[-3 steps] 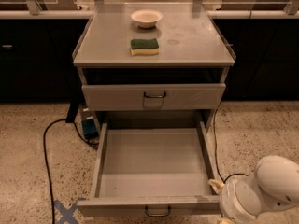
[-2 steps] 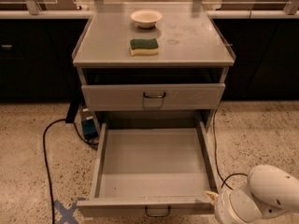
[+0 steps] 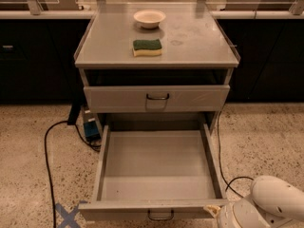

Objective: Close middle drawer

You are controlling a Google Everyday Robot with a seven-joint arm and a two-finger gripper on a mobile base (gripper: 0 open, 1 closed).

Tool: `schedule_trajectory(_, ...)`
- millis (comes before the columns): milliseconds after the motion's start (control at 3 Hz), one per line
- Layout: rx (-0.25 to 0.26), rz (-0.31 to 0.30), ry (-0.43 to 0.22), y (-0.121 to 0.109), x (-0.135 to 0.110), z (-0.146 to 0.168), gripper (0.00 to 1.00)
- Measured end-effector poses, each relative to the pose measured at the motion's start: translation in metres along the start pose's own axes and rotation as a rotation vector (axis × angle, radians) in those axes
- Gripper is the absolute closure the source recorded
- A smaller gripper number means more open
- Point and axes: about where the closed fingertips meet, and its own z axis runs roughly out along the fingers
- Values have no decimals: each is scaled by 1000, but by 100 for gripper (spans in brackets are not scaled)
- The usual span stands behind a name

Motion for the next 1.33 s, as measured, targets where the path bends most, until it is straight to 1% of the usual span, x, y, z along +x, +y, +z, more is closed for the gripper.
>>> schedule_trajectory(333,-17,7,-12,1,6,9,0)
schedule_trajectory(667,-82,4,-24,0,13,41,0)
schedule_trajectory(1000,-149,-14,-36,-4,12,73,0)
schedule_trajectory(1333,-189,-33,-40,-10,8,96,0)
